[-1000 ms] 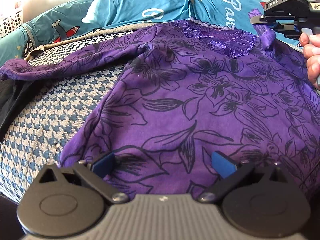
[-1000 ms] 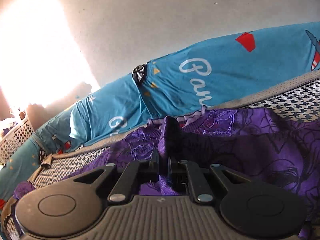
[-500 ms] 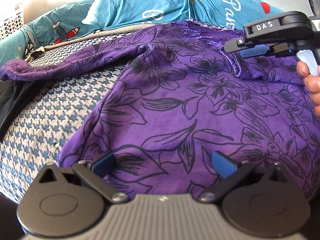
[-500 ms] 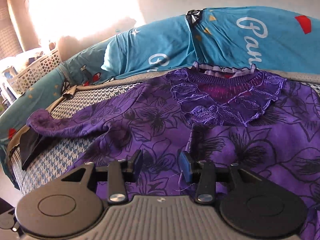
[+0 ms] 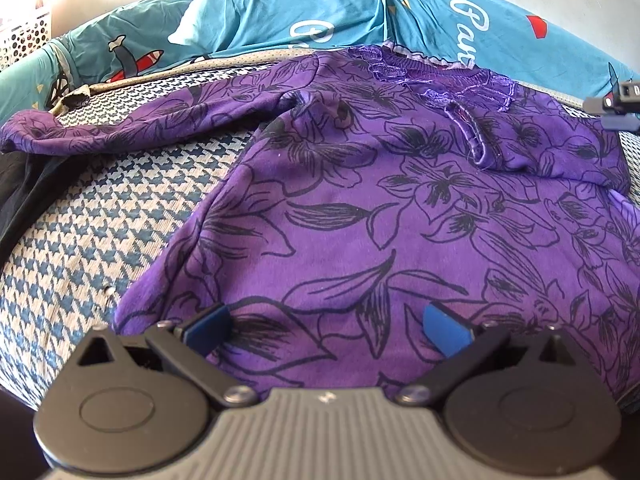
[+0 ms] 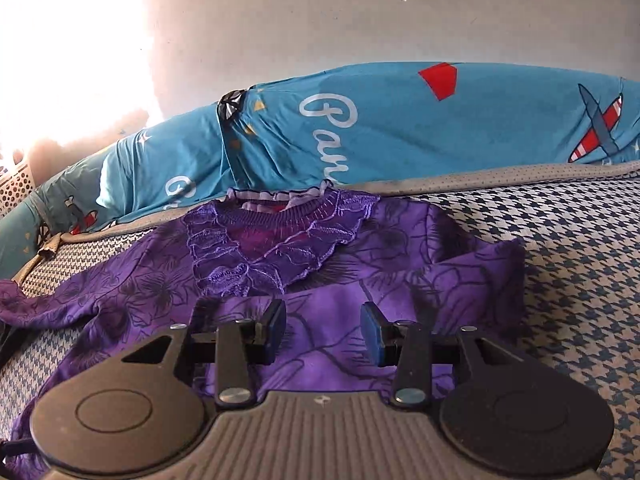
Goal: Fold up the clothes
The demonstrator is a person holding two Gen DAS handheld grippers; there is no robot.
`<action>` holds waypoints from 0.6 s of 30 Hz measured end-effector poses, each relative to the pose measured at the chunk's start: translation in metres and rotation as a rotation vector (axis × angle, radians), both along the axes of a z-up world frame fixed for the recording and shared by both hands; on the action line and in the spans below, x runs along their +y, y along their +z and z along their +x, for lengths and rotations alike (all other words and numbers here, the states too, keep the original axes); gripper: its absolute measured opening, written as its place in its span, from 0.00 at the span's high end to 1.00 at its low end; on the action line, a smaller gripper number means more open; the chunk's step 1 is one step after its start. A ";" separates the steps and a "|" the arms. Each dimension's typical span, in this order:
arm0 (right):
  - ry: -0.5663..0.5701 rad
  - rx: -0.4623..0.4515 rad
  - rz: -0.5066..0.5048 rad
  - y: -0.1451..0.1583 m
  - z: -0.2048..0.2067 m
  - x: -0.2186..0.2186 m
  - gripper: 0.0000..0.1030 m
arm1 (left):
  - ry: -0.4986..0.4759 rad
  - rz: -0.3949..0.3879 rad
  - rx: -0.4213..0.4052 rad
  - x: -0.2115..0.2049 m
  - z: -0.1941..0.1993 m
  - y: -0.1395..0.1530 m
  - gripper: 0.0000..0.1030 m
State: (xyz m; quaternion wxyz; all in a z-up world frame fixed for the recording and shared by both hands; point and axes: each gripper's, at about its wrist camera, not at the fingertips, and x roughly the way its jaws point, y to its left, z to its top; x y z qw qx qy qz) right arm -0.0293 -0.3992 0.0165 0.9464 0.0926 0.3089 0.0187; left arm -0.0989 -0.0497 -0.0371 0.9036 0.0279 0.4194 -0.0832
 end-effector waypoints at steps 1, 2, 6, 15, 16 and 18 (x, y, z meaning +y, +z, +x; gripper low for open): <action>0.031 0.011 -0.027 -0.003 -0.001 0.005 0.60 | 0.002 -0.004 0.000 0.000 0.001 0.000 0.00; 0.063 0.022 -0.056 -0.006 -0.002 0.010 0.60 | 0.005 -0.008 -0.001 0.001 0.001 0.000 0.00; 0.209 0.073 -0.205 -0.024 -0.003 0.046 0.60 | 0.013 -0.021 -0.001 0.002 0.003 0.001 0.00; 0.332 0.131 -0.439 -0.060 -0.001 0.086 0.51 | 0.020 -0.040 0.003 0.003 0.005 0.002 0.00; 0.326 0.114 -0.474 -0.062 -0.001 0.089 0.50 | 0.020 -0.039 0.003 0.003 0.005 0.002 0.00; 0.309 0.094 -0.520 -0.065 0.001 0.093 0.50 | 0.020 -0.033 0.002 0.002 0.005 0.001 0.00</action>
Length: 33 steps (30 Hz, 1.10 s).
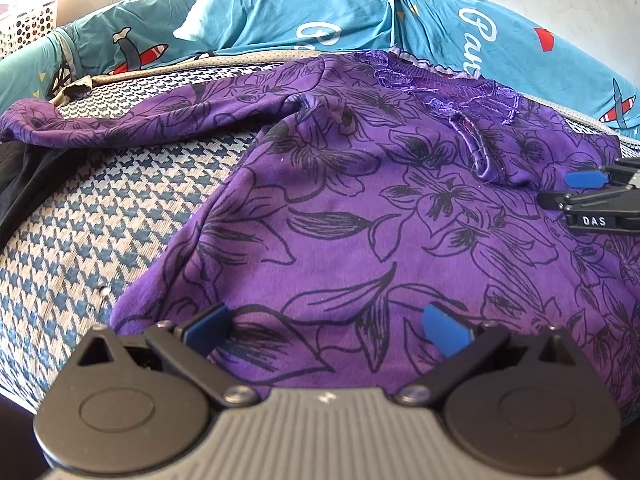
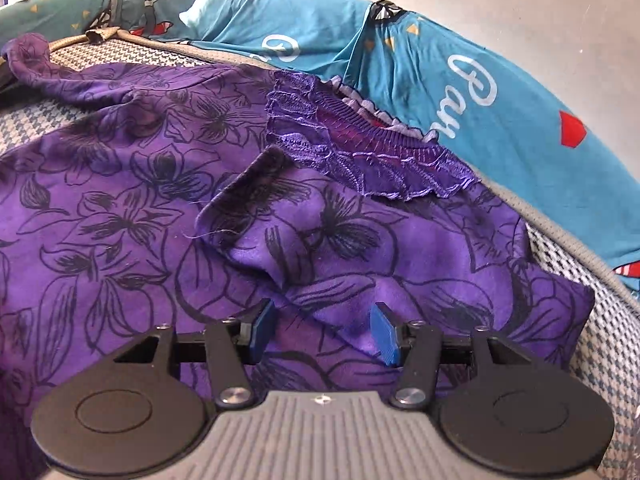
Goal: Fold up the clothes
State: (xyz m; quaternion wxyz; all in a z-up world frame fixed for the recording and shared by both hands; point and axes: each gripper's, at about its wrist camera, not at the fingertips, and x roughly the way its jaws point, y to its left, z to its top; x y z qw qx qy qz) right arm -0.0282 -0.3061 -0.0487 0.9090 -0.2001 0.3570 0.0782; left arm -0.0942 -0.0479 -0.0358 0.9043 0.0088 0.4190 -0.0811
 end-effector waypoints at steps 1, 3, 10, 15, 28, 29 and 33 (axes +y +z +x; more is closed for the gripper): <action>-0.011 -0.002 0.004 0.000 0.003 0.000 0.51 | 0.000 0.003 -0.001 -0.001 0.000 0.000 0.00; -0.026 -0.003 0.034 0.001 0.010 0.000 0.83 | -0.002 0.010 -0.001 -0.002 0.000 0.000 0.00; -0.128 -0.121 0.186 0.031 0.029 -0.012 0.97 | -0.008 0.024 -0.006 -0.004 0.000 -0.002 0.00; -0.275 -0.241 0.366 0.059 0.047 -0.037 0.97 | -0.008 0.034 -0.012 -0.007 0.000 -0.003 0.00; -0.062 -0.345 0.493 0.091 0.077 0.007 0.96 | 0.001 0.024 -0.031 -0.011 0.018 0.011 0.00; -0.033 -0.324 0.498 0.087 0.080 0.014 0.96 | 0.000 0.025 -0.037 -0.012 0.020 0.014 0.00; 0.097 -0.195 0.474 0.068 0.082 0.039 0.95 | -0.022 0.035 -0.071 -0.016 0.035 0.028 0.00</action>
